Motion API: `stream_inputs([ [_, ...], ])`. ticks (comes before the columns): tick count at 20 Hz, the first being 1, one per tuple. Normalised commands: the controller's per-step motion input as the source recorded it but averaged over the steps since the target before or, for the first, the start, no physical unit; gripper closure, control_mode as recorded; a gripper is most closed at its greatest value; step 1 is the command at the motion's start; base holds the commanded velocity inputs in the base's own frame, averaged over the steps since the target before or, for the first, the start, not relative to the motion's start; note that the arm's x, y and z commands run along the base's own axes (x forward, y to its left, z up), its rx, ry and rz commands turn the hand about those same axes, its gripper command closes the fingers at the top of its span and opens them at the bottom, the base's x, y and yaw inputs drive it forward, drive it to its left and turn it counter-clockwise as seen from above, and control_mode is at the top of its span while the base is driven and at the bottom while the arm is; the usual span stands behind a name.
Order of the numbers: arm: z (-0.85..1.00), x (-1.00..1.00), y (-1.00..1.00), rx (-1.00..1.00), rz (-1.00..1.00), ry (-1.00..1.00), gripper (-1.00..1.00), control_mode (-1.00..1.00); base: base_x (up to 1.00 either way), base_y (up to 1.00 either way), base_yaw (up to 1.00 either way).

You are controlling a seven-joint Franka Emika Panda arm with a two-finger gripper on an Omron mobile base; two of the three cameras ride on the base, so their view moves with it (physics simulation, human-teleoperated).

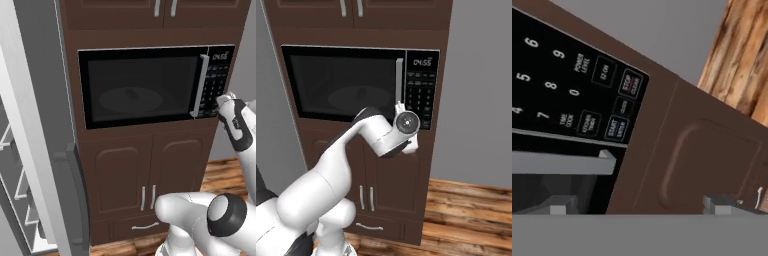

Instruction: Transport the steak from the fridge to the microwave and turn on the microwave.

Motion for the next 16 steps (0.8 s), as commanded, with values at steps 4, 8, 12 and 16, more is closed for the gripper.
stream_inputs([
  [4,-0.25,0.16,0.0,0.23,-0.06,0.0,-1.0,-1.0,0.0,0.0,0.0],
  [8,-0.25,0.07,0.0,0.2,-0.04,0.0,-1.0,-1.0,0.0,0.0,0.0],
  [12,-0.29,0.03,0.03,0.18,-0.03,0.0,-1.0,-1.0,0.0,0.0,0.0],
  [16,-0.28,0.09,0.16,0.15,-0.04,0.0,-1.0,-1.0,0.0,0.0,0.0],
])
